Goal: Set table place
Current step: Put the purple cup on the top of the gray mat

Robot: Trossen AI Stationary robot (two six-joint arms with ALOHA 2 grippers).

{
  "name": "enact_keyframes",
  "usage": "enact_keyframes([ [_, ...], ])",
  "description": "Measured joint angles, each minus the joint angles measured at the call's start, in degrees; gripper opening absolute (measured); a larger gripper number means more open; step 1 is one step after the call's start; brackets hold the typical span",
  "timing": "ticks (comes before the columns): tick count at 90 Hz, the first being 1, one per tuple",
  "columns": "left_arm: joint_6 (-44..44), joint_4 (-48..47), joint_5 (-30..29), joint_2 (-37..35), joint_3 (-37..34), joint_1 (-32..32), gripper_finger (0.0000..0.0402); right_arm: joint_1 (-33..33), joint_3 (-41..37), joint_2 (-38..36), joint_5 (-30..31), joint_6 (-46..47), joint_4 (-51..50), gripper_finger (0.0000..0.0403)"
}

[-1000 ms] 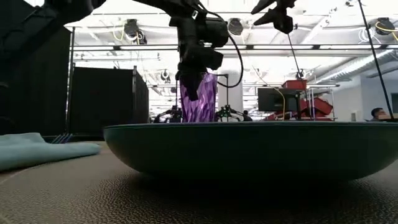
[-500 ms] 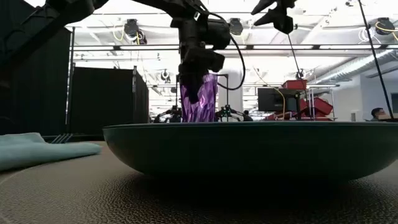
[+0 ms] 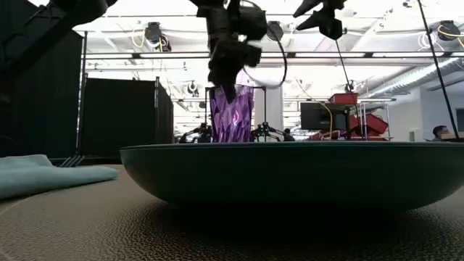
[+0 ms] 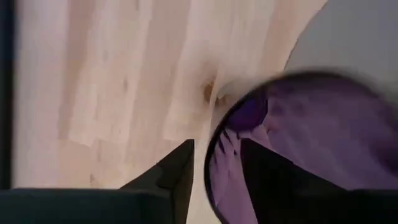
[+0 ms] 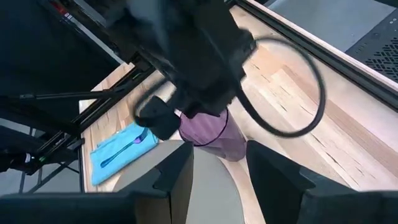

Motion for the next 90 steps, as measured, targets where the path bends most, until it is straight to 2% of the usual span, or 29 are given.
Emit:
enact_keyframes([
  [16,0.2,-2.5,-0.2,-0.1,7.8,-0.1,0.0117,0.0,0.0,0.0,0.0,0.2,-0.3,0.0134],
  [37,1.4,-9.9,-7.5,-8.3,6.7,0.6,0.0117,0.0,0.0,0.0,0.1,-2.2,-1.5,0.0134],
  [57,1.0,-9.3,-6.1,-20.6,6.1,1.7,0.0116,1.1,-0.4,0.0,0.3,-0.5,-3.3,0.0134],
  [75,-3.2,-7.9,-6.6,-35.1,-2.5,1.9,0.0116,3.7,-6.1,1.8,2.0,-0.2,1.2,0.0134],
  [90,-9.1,-0.9,-9.5,-51.1,-20.3,0.5,0.0116,5.4,-10.2,5.9,1.9,1.7,9.5,0.0134],
])
